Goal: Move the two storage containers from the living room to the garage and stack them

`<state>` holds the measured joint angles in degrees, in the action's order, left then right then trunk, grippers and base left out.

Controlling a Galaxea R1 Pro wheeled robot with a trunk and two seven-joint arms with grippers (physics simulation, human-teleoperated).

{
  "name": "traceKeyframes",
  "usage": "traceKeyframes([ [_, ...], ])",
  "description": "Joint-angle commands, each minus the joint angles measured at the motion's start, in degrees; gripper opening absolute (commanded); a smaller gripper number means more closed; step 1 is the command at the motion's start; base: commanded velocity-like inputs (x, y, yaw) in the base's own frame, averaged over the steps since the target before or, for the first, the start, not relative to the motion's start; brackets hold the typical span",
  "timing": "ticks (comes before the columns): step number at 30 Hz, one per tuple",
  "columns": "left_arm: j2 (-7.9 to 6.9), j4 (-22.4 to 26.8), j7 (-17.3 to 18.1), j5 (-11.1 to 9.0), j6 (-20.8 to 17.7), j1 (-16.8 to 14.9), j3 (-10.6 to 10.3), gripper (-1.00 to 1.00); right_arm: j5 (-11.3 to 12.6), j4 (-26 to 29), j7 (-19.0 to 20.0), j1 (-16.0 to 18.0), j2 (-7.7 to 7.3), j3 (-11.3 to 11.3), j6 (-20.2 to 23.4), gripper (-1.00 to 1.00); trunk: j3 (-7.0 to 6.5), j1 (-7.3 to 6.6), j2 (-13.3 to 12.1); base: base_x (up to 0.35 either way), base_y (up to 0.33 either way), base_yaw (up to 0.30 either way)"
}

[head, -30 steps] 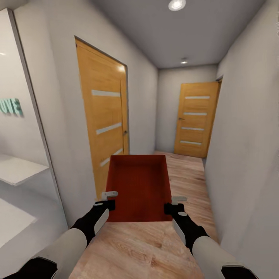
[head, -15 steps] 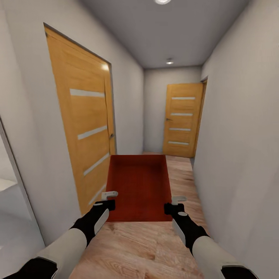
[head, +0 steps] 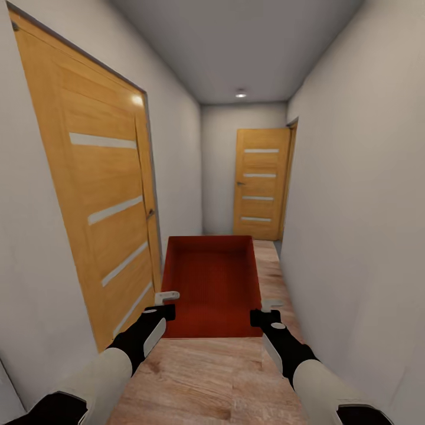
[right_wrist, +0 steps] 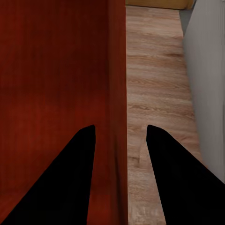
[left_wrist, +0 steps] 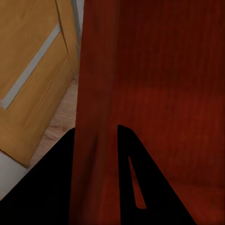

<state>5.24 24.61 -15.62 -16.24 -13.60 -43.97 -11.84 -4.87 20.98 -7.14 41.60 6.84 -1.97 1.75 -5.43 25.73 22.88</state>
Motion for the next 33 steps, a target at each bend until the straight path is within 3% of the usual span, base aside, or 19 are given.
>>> traceKeyframes([
  [1, -0.14, 0.1, -0.8, 0.2, -0.5, 0.0, -0.1, -1.0, -1.2, 0.2, -1.2, 0.1, 0.01, -2.0, 0.2, -1.0, 0.0, 0.05, 0.0, 0.323, 0.119, -0.14],
  [33, -0.14, 0.1, -0.8, 0.1, -0.5, 0.0, -0.1, -1.0, -1.2, 0.2, -1.2, 0.1, -0.03, -2.0, 0.2, -1.0, -0.49, 0.05, 0.0, 0.323, 0.107, -0.111],
])
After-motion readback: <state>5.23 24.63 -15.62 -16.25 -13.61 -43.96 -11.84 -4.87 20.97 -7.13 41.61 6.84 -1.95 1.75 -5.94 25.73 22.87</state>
